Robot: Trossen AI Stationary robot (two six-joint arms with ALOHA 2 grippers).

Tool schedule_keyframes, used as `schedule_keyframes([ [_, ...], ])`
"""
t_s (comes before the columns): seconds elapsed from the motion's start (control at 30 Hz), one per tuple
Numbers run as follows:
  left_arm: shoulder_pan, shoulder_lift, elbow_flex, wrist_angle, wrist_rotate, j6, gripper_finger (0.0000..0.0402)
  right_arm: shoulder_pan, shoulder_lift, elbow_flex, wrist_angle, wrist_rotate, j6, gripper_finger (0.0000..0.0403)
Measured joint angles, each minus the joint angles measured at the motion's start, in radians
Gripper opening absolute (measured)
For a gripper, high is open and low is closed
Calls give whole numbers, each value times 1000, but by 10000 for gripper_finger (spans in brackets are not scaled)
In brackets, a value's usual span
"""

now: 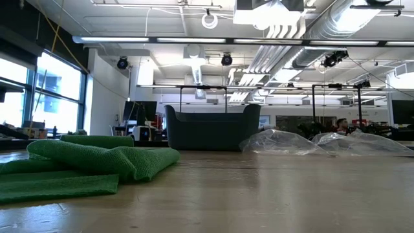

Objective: Roll bandage
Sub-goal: Roll the blue bandage

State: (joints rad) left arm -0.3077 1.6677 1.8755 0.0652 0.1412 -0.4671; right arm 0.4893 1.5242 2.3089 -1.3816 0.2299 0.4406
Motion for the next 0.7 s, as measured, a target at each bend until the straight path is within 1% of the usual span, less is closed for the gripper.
schedule_keyframes([
  [0.17, 0, 0, 0, 79, -38, 74, 1, 75, 20, 0, 0, 60, 30, 222],
  [0.27, 1, -5, 2, 108, -101, 123, 1, 98, 39, 0, 14, 61, 30, 222],
  [0.4, 8, -12, 44, 59, -176, 190, 1, 111, 42, 0, 22, 63, 30, 222],
  [0.57, 20, -17, 128, -27, -213, 254, 1, 112, 39, 0, 60, 70, 4, 222],
  [0.63, 23, -17, 149, -62, -220, 272, 1, 112, 39, 0, 63, 131, -9, 222],
  [0.7, 28, -17, 162, -80, -232, 285, 1, 108, 42, 0, 63, 225, -13, 222],
])
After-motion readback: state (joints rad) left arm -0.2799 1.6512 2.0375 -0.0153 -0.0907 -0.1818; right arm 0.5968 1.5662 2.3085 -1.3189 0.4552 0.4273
